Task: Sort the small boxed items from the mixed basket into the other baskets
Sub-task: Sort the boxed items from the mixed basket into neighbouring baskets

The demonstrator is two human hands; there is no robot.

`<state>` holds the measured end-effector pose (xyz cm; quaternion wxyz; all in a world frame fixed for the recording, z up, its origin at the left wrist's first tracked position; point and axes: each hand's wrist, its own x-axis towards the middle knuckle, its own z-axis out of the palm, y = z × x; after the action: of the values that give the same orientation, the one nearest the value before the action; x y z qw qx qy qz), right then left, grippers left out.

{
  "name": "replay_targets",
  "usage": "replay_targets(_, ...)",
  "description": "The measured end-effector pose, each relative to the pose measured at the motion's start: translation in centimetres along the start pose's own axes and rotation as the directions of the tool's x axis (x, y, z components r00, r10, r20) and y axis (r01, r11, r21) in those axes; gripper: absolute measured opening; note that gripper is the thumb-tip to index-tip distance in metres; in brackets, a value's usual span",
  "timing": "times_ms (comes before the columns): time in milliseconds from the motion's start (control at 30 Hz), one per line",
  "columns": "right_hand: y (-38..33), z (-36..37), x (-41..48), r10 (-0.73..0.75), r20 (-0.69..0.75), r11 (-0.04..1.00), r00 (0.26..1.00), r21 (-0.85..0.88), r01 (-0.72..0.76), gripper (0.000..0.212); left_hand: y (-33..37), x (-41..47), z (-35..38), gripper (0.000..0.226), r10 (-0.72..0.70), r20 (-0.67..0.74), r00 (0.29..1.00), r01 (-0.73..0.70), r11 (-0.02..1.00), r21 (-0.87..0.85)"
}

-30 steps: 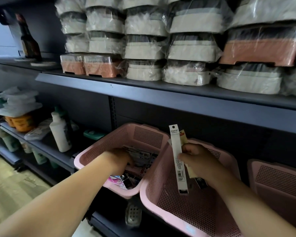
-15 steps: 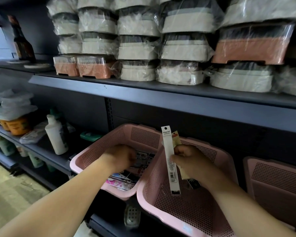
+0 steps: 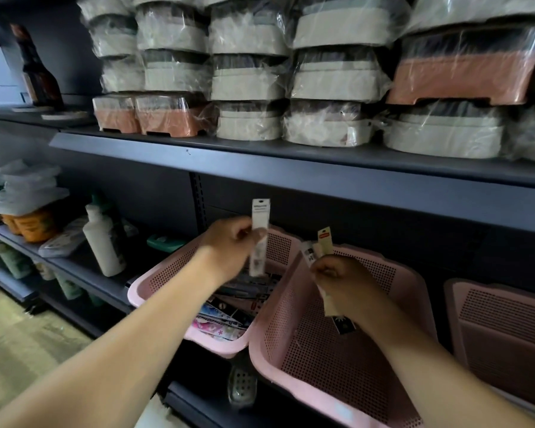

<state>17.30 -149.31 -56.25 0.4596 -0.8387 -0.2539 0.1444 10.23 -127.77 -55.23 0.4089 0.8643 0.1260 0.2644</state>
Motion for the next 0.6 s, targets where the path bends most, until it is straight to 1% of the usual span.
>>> replay_targets(33,0.3,-0.2,0.0,0.007,-0.005,1.0,1.0,-0.009,-0.007,0.014,-0.6,0.0,-0.9,0.024,0.012,0.003,1.0,-0.012,0.991,0.136)
replay_targets(67,0.5,-0.3,0.0,0.011,-0.009,1.0,1.0,-0.013,-0.011,0.013,-1.7,0.0,-1.5,0.025,0.038,0.036,0.999,-0.047,0.948,0.315)
replay_targets(100,0.6,-0.4,0.0,0.012,-0.012,1.0,1.0,-0.014,-0.012,0.014,-3.1,-0.1,-1.9,0.025,0.053,0.088,0.995,-0.089,0.873,0.479)
replay_targets(133,0.7,-0.4,0.0,0.01,-0.014,1.0,1.0,-0.015,-0.011,0.014,-4.5,-0.3,-2.0,0.023,0.046,0.154,0.987,-0.13,0.794,0.594)
replay_targets(167,0.8,-0.4,-0.1,0.009,-0.015,1.0,1.0,-0.017,-0.01,0.014,-5.8,-0.7,-1.8,0.024,0.014,0.222,0.975,-0.161,0.733,0.661)
replay_targets(200,0.9,-0.4,-0.1,0.008,-0.015,1.0,1.0,-0.018,-0.008,0.013,-6.8,-1.1,-1.4,0.025,-0.033,0.266,0.963,-0.169,0.694,0.7)
replay_targets(233,0.9,-0.4,-0.1,0.007,-0.016,1.0,1.0,-0.018,-0.008,0.013,-7.5,-1.3,-1.2,0.025,-0.052,0.277,0.959,-0.168,0.684,0.71)
replay_targets(367,1.1,-0.4,0.0,0.017,-0.007,1.0,1.0,-0.02,-0.017,0.012,-8.1,-1.4,-1.0,0.022,-0.066,0.272,0.96,-0.169,0.637,0.752)
replay_targets(400,1.1,-0.4,0.0,0.017,-0.002,1.0,1.0,-0.021,-0.017,0.012,-7.9,-1.2,-1.1,0.022,-0.095,0.293,0.951,-0.173,0.62,0.765)
replay_targets(467,1.0,-0.4,-0.1,0.014,0.006,1.0,1.0,-0.01,-0.014,0.012,-7.9,-1.2,-1.0,0.023,-0.205,0.352,0.913,-0.166,0.602,0.781)
replay_targets(533,0.9,-0.4,-0.2,0.01,0.011,1.0,1.0,-0.015,-0.01,0.012,-8.0,-1.1,-0.9,0.034,-0.262,0.39,0.883,-0.153,0.624,0.766)
replay_targets(600,0.9,-0.4,-0.1,0.014,0.016,1.0,1.0,-0.024,-0.013,0.014,-7.7,-1.1,-0.6,0.039,-0.251,0.393,0.885,-0.128,0.68,0.722)
